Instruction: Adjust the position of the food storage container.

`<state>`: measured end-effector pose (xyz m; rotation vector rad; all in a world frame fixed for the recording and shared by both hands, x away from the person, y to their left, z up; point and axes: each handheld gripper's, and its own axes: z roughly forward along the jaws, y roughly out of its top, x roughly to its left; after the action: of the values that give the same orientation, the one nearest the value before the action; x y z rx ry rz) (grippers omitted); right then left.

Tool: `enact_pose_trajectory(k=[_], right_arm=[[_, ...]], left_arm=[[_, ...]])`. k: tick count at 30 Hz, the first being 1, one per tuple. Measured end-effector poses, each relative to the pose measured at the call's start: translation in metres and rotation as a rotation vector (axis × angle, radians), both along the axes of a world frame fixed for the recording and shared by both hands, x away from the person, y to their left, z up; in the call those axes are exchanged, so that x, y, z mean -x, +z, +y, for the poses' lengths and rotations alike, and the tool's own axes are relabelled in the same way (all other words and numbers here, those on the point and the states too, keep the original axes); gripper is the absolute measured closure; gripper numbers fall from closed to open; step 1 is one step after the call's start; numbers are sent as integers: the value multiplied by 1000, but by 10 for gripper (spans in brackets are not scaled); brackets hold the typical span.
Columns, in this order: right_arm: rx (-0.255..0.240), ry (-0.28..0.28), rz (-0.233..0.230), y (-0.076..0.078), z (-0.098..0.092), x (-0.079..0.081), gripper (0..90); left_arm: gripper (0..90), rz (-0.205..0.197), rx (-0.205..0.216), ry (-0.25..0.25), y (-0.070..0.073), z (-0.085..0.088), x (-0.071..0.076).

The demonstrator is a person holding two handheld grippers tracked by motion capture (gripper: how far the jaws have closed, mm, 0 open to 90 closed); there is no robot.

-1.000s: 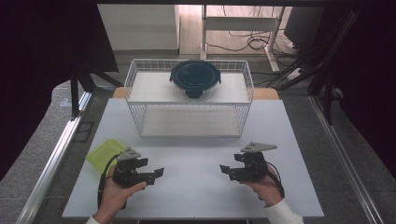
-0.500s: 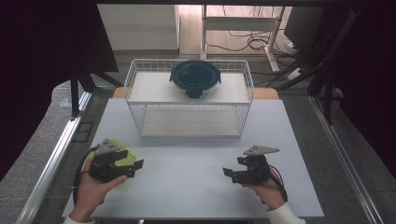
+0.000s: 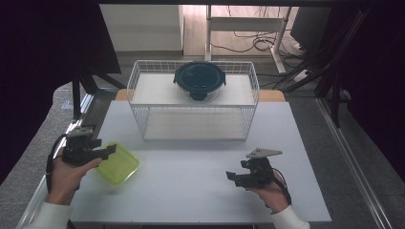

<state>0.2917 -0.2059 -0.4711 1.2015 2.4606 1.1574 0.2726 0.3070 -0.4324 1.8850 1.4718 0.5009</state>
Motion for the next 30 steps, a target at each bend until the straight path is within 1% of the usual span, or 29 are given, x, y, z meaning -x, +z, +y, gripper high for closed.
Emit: enact_pose_trajectory(k=[1, 4, 8, 11, 13, 14, 17, 18, 19, 21, 22, 25, 29, 30], right_arm=[[2, 2, 4, -1, 0, 0, 247], [4, -1, 10, -3, -1, -1, 247], [2, -13, 10, -2, -3, -1, 247], [6, -16, 10, -2, -4, -1, 247], [9, -18, 12, -3, -4, -1, 247], [10, -18, 12, -3, -4, -1, 247], [15, -18, 15, -5, -3, -1, 247], [16, -18, 17, -5, -3, -1, 247], [18, -19, 16, -6, -3, -1, 247], [19, -20, 17, -6, -4, -2, 247], [21, -23, 18, -7, -4, -2, 247], [25, -24, 19, -8, -5, -2, 247], [26, -24, 20, -9, -5, -2, 247], [26, -25, 22, -9, -5, -2, 247]], left_arm=[[396, 5, -6, -1, -2, 6, -3], [433, 22, 3, 5, -6, 14, -9], [488, 53, -13, 30, -12, 24, -19], [569, 75, -28, 55, -16, 30, -28], [646, 90, -32, 67, -18, 34, -33], [667, 104, -34, 72, -20, 37, -36], [756, 143, -55, 80, -24, 44, -46], [786, 157, -55, 80, -26, 47, -50], [821, 166, -56, 79, -27, 48, -51], [859, 183, -73, 73, -31, 51, -55], [870, 192, -80, 73, -33, 53, -56], [893, 216, -76, 76, -40, 57, -58], [900, 235, -87, 82, -48, 61, -57], [900, 243, -96, 85, -49, 62, -57]])
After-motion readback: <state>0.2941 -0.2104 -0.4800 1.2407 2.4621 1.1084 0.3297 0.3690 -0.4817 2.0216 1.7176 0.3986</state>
